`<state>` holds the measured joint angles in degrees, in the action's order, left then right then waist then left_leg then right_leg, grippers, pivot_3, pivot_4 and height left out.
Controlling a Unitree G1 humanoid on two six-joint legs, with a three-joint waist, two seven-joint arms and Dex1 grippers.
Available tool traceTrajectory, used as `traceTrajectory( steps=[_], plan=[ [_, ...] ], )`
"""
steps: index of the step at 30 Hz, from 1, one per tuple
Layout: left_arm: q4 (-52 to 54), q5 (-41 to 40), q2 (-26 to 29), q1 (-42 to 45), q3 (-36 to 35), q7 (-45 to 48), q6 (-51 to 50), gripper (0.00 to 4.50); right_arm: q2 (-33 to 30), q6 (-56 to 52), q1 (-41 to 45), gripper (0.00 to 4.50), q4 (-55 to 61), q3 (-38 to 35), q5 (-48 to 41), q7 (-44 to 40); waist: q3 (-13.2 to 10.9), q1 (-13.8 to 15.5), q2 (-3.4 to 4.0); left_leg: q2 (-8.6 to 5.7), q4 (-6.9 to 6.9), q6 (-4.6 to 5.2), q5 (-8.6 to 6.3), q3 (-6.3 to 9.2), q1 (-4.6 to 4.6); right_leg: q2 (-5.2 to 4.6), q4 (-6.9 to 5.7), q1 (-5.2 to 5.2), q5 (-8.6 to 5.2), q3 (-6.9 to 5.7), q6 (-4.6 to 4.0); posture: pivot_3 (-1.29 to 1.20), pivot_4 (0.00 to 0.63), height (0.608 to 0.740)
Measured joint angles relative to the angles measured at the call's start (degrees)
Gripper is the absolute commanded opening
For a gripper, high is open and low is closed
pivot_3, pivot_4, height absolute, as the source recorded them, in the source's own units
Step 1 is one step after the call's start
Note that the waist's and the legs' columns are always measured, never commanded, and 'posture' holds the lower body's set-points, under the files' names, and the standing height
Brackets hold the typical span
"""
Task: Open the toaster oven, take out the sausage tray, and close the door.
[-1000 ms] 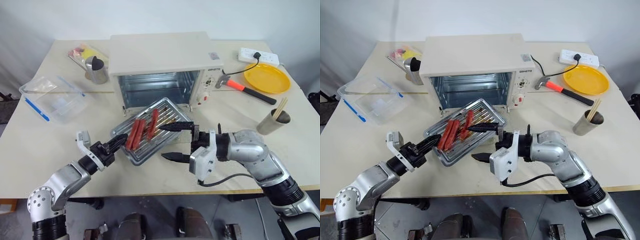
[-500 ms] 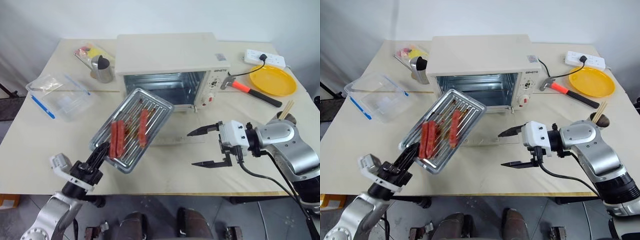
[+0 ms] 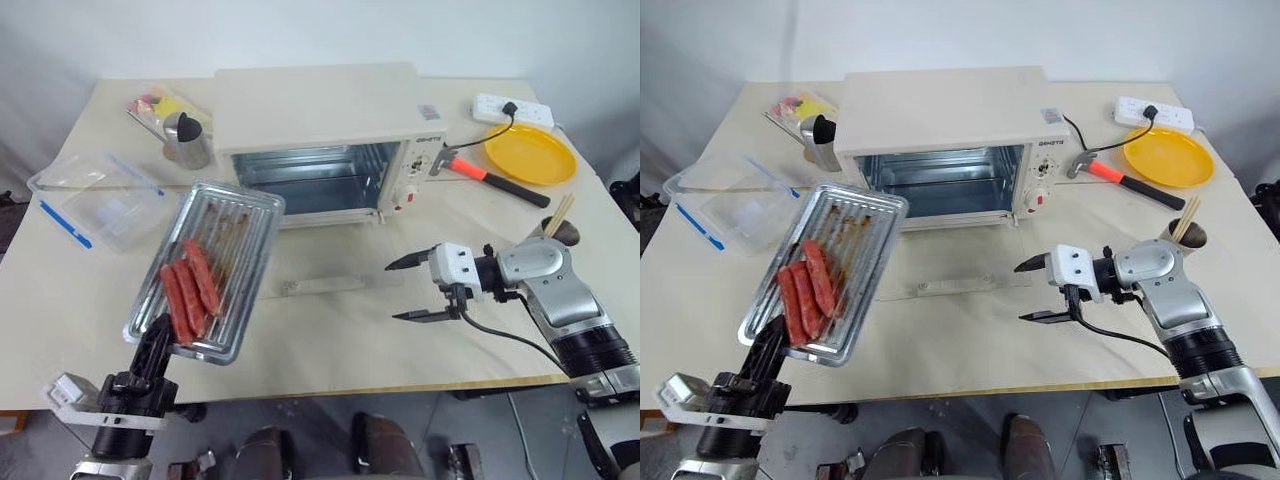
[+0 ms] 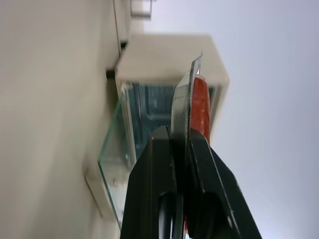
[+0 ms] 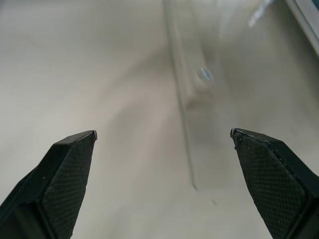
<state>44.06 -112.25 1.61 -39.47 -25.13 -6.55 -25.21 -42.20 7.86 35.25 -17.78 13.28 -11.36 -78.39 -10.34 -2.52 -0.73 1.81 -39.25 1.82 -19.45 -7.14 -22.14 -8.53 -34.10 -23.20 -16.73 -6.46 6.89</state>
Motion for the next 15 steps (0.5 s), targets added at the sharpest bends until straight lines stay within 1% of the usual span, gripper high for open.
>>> traceTrajectory(
  steps=[3, 4, 6, 9, 12, 13, 14, 15],
  plan=[
    [0.3, 0.0, -0.9, -1.8, 0.5, 0.1, 2.5, 0.0, 1.2, 2.8, 1.9, 3.63, -3.6, 0.0, 1.1, -0.2, 0.0, 0.0, 0.0, -0.01, 0.0, 0.05, -0.07, 0.0, -0.02, 0.01, 0.03, 0.04, 0.0, -0.03, 0.01, 0.0, 0.15, 0.74],
    [0.4, 0.0, -1.4, -2.6, 0.5, 0.1, 3.0, 0.0, 1.2, 3.5, 2.2, 3.21, -4.4, -0.1, 1.2, -0.7, 0.0, 0.1, 0.0, -0.01, 0.0, 0.08, -0.1, 0.01, -0.02, 0.01, 0.08, 0.09, 0.0, -0.05, 0.01, 0.0, 0.15, 0.74],
    [0.4, 0.0, -2.7, -4.6, 0.4, 0.1, 4.4, 0.0, 1.0, 4.6, 2.3, 2.58, -5.2, -0.4, 1.0, -2.1, 0.0, 0.2, 0.0, -0.02, 0.0, 0.13, -0.15, 0.03, 0.0, 0.01, 0.2, 0.19, 0.0, -0.07, 0.0, 0.0, 0.15, 0.74],
    [0.3, 0.0, -4.1, -5.8, -0.1, 0.4, 5.5, 0.0, -0.1, 4.4, 2.3, 1.48, -5.4, -0.8, 0.2, -4.8, 0.0, 0.6, 0.0, -0.04, -0.11, 0.16, -0.17, 0.08, 0.0, 0.0, 0.31, 0.27, -0.01, -0.09, -0.02, 0.0, 0.15, 0.74],
    [0.0, -0.1, -5.1, -7.6, -1.3, 1.2, 5.7, 0.0, -1.6, 3.9, 2.0, 0.44, -5.7, -0.8, -0.6, -7.7, 0.0, 0.8, 0.03, 0.04, -0.49, 0.18, -0.36, 0.19, 0.0, 0.01, 0.31, 0.41, -0.04, -0.17, -0.06, 0.0, 0.15, 0.74],
    [-0.5, -0.1, -5.5, -7.7, -2.0, 1.2, 5.8, 0.0, -2.2, 3.7, 1.6, 0.09, -6.1, -0.8, -0.6, -8.4, -0.1, 0.8, 0.09, 0.04, -0.63, 0.19, -0.38, 0.24, 0.0, 0.0, 0.29, 0.46, -0.16, -0.19, -0.28, 0.0, 0.15, 0.74],
    [-0.9, -0.1, -5.8, -7.6, -2.8, 1.3, 6.0, 0.0, -2.4, 3.5, 1.4, 0.04, -6.8, -0.8, -0.6, -8.7, -0.1, 0.8, 0.1, 0.08, -0.74, 0.2, -0.41, 0.24, 0.0, 0.0, 0.26, 0.5, -0.27, -0.2, -0.5, 0.0, 0.15, 0.74],
    [-1.6, -0.1, -6.1, -7.5, -3.7, 1.3, 6.3, 0.0, -2.5, 3.7, 1.4, 0.04, -7.6, -0.8, -0.5, -8.9, -0.1, 0.9, 0.11, 0.09, -0.81, 0.21, -0.41, 0.25, 0.02, -0.01, 0.26, 0.56, -0.28, -0.19, -0.51, 0.0, 0.15, 0.74]
  ],
)
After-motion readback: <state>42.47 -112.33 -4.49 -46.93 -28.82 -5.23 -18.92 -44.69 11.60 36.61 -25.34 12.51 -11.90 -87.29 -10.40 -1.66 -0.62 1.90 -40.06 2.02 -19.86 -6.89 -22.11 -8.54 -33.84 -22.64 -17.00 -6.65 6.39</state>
